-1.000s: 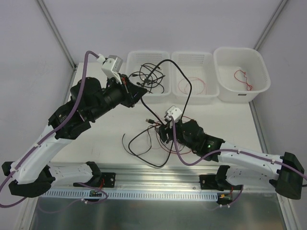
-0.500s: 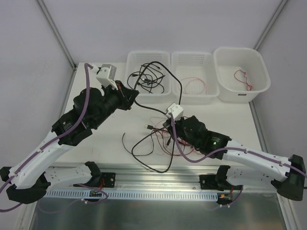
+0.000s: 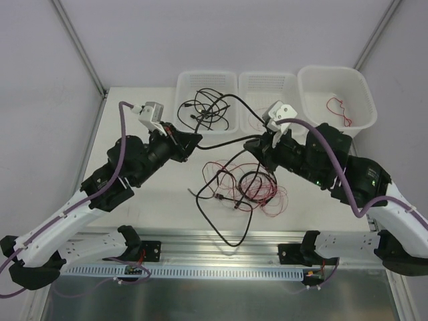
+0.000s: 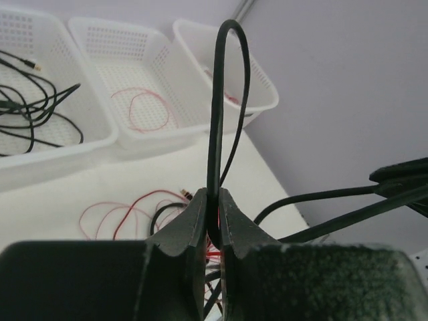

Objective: Untangle the cables

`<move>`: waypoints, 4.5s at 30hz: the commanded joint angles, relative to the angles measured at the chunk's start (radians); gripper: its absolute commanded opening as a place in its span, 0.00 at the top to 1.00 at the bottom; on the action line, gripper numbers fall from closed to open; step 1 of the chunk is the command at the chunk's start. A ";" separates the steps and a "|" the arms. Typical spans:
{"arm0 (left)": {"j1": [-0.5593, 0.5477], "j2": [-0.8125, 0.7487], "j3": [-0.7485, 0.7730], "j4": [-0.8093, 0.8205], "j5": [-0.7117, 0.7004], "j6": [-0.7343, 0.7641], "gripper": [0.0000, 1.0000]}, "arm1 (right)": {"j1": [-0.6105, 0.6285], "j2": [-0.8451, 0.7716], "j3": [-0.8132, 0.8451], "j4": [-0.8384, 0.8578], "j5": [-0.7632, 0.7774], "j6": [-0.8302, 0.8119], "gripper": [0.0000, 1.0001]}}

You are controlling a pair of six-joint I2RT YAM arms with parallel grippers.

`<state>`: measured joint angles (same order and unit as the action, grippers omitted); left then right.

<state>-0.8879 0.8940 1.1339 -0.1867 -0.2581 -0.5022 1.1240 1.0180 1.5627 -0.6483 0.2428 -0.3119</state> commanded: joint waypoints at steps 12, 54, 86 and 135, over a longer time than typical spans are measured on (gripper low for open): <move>0.032 -0.240 -0.108 -0.082 -0.133 0.033 0.94 | -0.003 0.107 0.322 0.429 -0.520 -0.055 0.99; 0.035 -0.236 -0.462 -0.083 -0.072 0.014 0.15 | -0.063 0.088 0.079 0.328 0.102 -0.009 0.99; 0.032 0.059 0.415 -0.151 0.253 0.352 1.00 | -0.066 -0.180 -0.441 0.340 0.210 0.227 0.99; 0.033 0.204 0.580 -0.461 -0.414 0.795 1.00 | -0.064 -0.260 -0.507 0.243 0.282 0.257 0.99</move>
<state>-0.8577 1.1164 1.6966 -0.6788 -0.3973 0.1860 1.0637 0.7750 1.0557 -0.3618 0.4828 -0.0536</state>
